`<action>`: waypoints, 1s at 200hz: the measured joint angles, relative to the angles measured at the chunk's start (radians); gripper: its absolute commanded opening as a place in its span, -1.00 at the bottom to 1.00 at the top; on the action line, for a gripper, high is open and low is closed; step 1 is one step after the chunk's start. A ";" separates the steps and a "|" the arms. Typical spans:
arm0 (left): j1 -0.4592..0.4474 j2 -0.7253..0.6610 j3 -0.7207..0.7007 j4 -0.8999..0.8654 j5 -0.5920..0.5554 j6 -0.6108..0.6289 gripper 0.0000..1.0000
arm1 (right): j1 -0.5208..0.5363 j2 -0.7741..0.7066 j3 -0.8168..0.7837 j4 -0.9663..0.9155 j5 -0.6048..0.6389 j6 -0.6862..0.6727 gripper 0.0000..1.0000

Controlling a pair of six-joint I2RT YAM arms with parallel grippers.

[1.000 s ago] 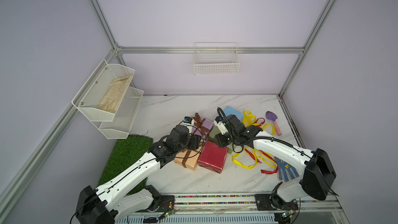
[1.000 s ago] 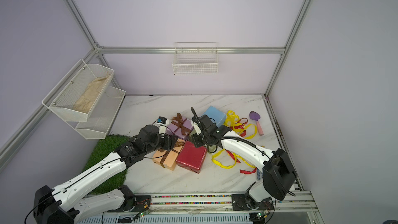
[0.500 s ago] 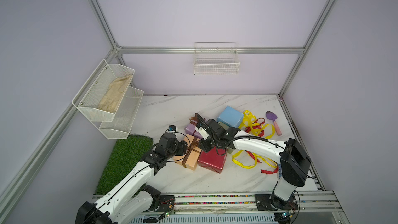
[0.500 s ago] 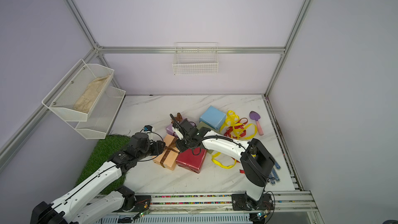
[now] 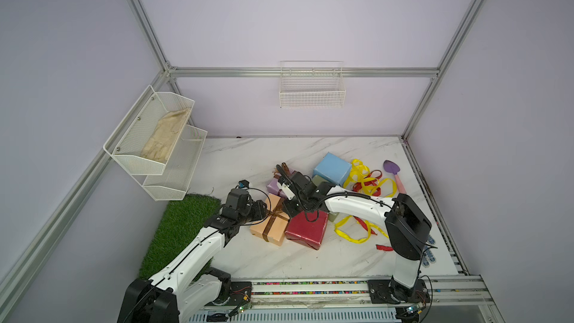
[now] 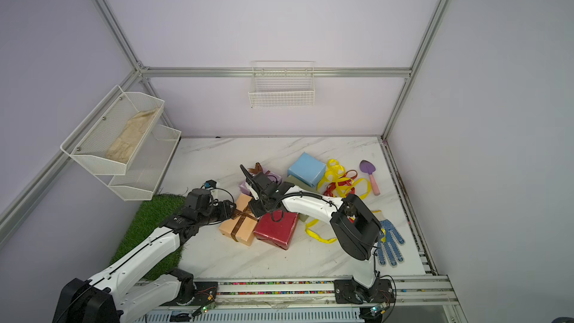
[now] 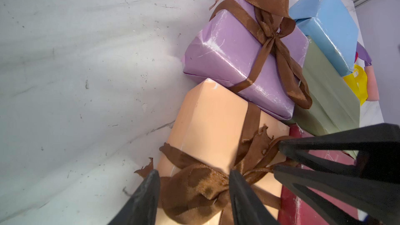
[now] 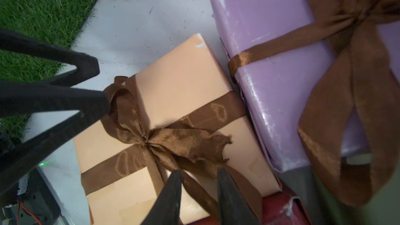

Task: Untie the ribbon bows on the gift boxes
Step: Untie the ribbon from the gift box.

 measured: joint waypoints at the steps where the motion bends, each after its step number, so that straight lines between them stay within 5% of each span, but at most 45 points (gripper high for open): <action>1: 0.000 0.001 0.000 0.000 0.000 0.000 0.03 | 0.000 0.001 0.001 -0.001 0.002 0.000 -0.39; 94: 0.006 0.044 -0.011 0.027 0.040 0.000 -0.29 | 0.000 0.010 0.060 0.014 0.095 -0.019 -0.64; 139: 0.006 0.062 -0.011 0.040 0.042 0.001 -0.36 | 0.000 0.009 0.089 -0.013 0.153 -0.021 -0.19; 200: 0.006 0.063 -0.011 0.041 0.045 0.001 -0.43 | 0.000 0.008 0.080 -0.102 0.242 -0.017 -0.22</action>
